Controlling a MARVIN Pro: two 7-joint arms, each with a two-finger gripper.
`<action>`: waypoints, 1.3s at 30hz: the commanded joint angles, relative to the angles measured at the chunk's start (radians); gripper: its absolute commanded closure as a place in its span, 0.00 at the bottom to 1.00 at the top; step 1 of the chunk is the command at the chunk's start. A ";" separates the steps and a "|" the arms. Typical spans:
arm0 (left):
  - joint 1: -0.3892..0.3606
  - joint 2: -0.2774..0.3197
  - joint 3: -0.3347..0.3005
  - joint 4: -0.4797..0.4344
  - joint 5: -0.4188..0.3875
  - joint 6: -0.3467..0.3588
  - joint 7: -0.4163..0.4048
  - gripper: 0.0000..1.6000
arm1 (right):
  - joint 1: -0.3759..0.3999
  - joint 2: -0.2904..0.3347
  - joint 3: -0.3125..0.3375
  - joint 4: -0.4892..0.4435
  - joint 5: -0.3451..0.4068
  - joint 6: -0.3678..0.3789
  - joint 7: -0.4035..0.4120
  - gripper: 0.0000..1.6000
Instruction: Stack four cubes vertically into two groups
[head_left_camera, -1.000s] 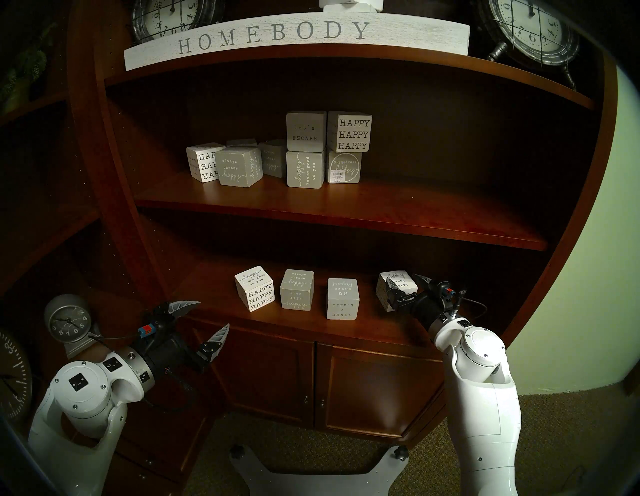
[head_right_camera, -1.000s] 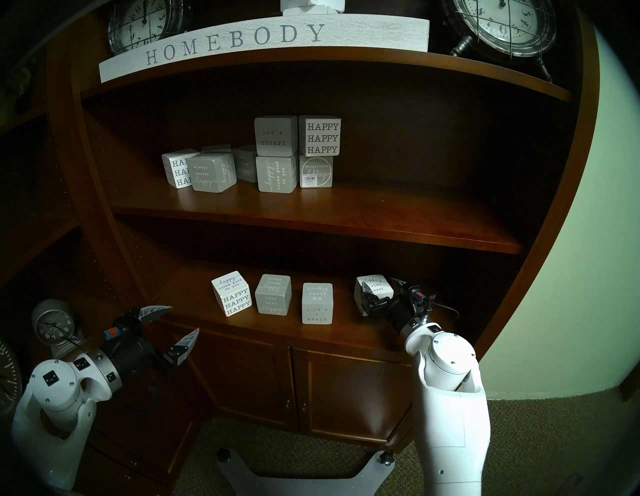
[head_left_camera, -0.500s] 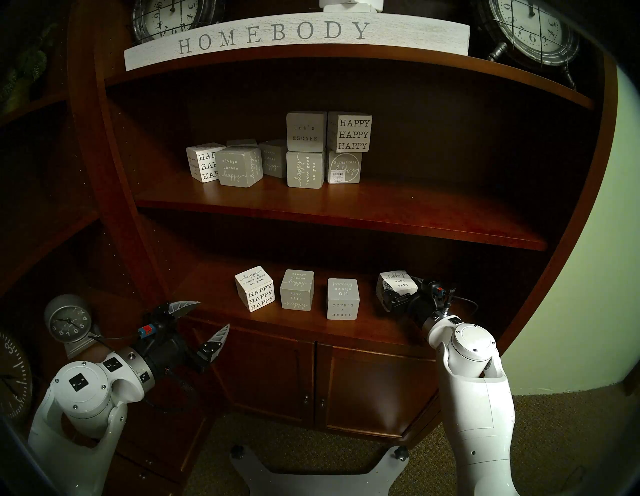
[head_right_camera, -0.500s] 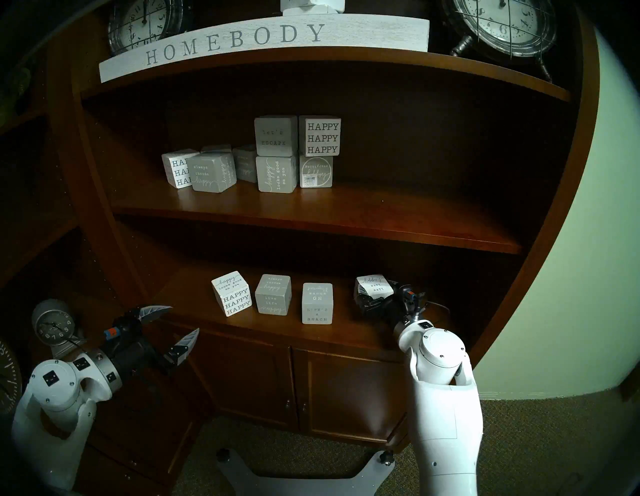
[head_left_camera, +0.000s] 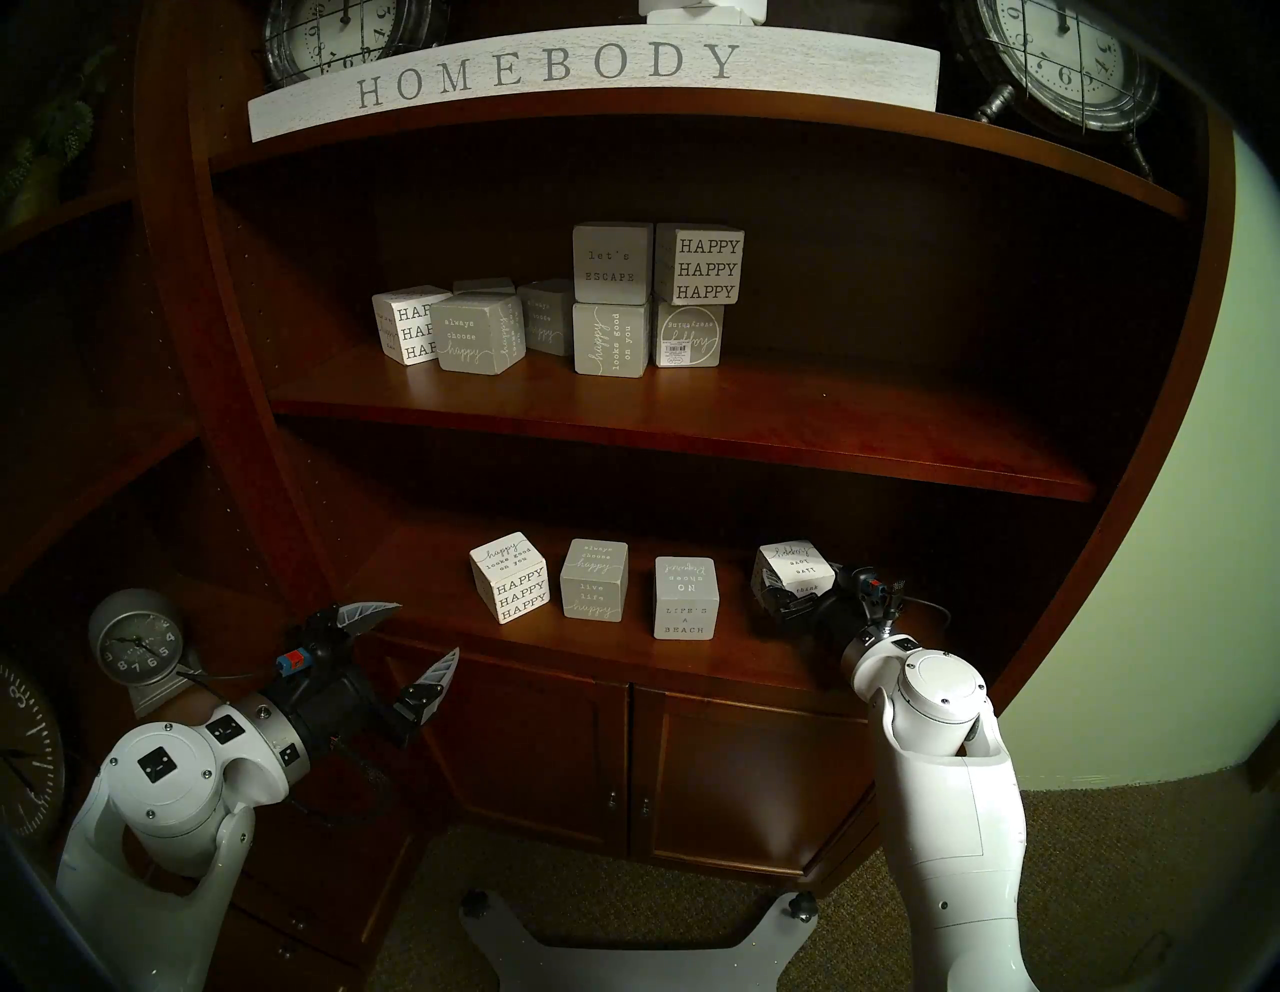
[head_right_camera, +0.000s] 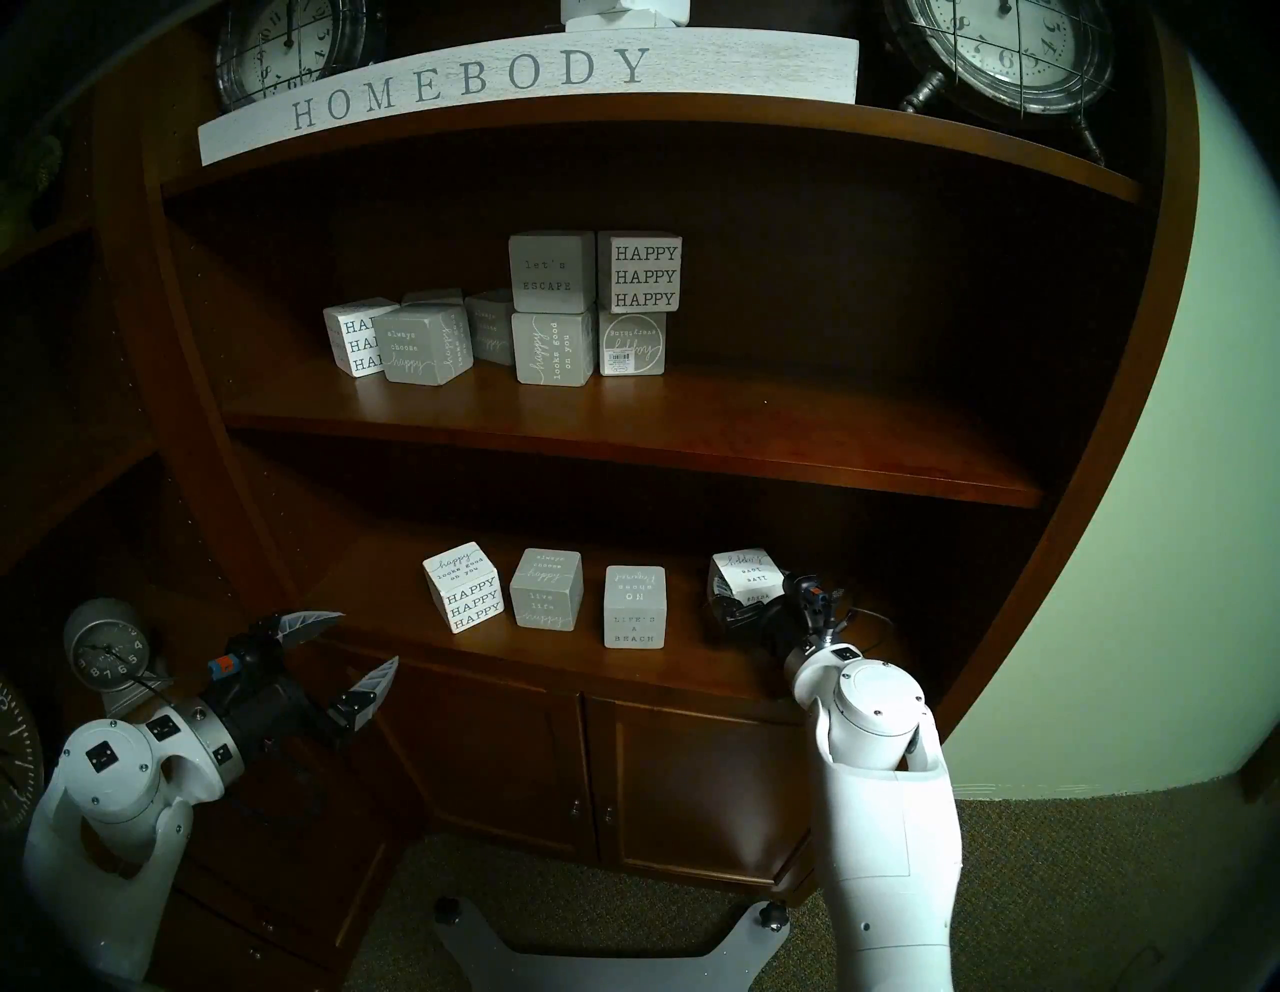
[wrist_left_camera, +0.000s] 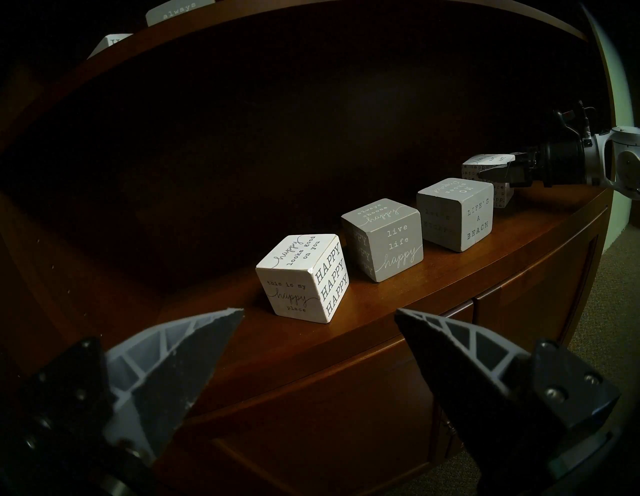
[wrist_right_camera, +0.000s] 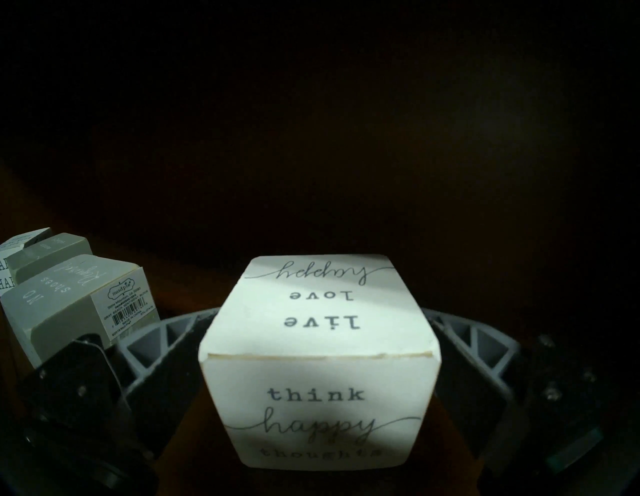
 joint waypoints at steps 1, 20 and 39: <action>-0.002 0.002 0.000 -0.015 0.002 -0.001 0.000 0.00 | 0.020 0.002 -0.009 0.032 -0.015 -0.046 -0.012 0.00; -0.002 0.002 0.000 -0.013 0.001 -0.002 0.000 0.00 | 0.017 0.081 -0.024 0.026 0.032 -0.164 0.127 1.00; -0.003 0.002 0.000 -0.012 0.000 -0.002 0.000 0.00 | 0.113 0.181 0.014 -0.048 0.242 -0.069 0.482 1.00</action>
